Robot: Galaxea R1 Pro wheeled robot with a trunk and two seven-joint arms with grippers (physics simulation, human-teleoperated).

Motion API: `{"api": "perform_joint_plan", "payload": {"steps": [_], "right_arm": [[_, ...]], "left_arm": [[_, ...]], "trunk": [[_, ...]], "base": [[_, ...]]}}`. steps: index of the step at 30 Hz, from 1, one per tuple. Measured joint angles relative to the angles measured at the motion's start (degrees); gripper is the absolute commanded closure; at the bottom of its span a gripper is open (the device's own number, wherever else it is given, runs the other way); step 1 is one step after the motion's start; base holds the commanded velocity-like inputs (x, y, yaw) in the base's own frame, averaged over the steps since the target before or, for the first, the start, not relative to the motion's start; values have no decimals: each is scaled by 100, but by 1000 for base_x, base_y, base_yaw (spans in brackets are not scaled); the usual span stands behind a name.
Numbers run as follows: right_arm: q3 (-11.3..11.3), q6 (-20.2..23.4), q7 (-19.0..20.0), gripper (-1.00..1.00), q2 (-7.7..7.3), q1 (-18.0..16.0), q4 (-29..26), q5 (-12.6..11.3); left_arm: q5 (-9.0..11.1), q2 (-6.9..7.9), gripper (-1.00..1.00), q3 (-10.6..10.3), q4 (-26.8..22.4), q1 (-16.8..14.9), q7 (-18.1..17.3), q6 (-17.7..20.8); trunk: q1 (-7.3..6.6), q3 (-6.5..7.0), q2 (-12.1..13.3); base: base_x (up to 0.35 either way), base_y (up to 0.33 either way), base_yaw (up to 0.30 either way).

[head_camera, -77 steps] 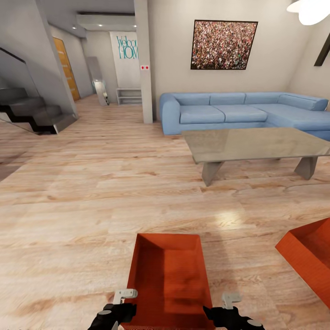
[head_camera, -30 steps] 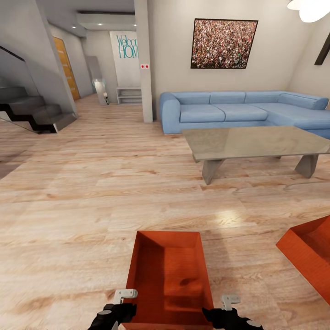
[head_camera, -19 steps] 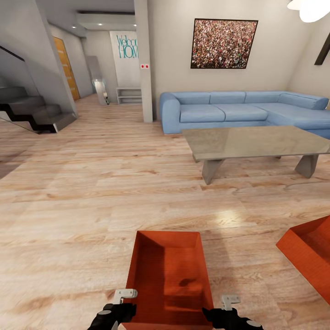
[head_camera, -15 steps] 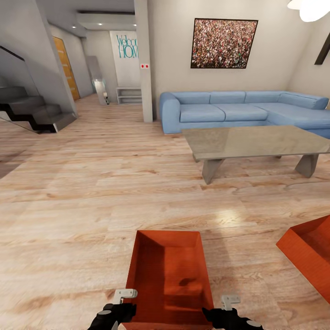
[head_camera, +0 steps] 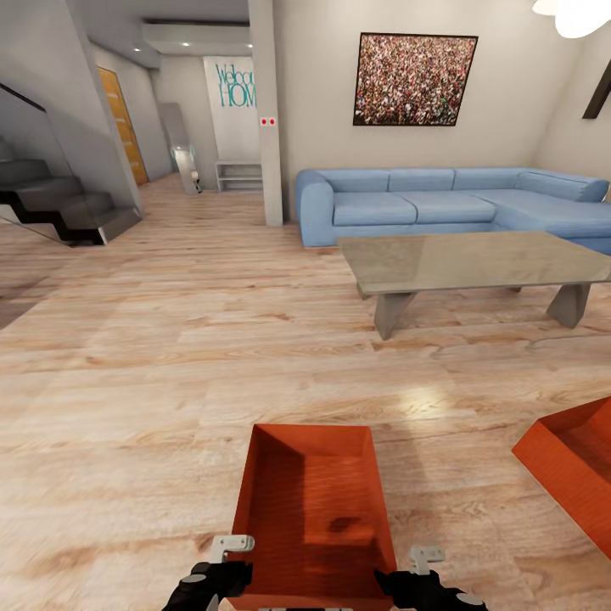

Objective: Move the two storage containers from the living room to the garage. In the garage, place one container on the floor and stack the other container on top of it (either order is fine).

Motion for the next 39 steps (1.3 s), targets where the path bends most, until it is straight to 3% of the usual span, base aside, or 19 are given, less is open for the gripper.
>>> {"api": "perform_joint_plan", "payload": {"steps": [11,14,39], "right_arm": [[0,-23,0,-100,7,0,-1,0],[0,-30,0,-100,7,0,-1,0],[0,-56,8,-100,7,0,-2,0]], "left_arm": [[0,0,-100,0,0,1,0,0],[0,0,-100,0,0,2,0,2],[16,6,-100,0,-14,0,-17,-33]], "trunk": [[0,0,0],[65,-53,-119],[66,-54,-120]], "base": [[0,0,0],[0,0,0],[0,0,0]]}}
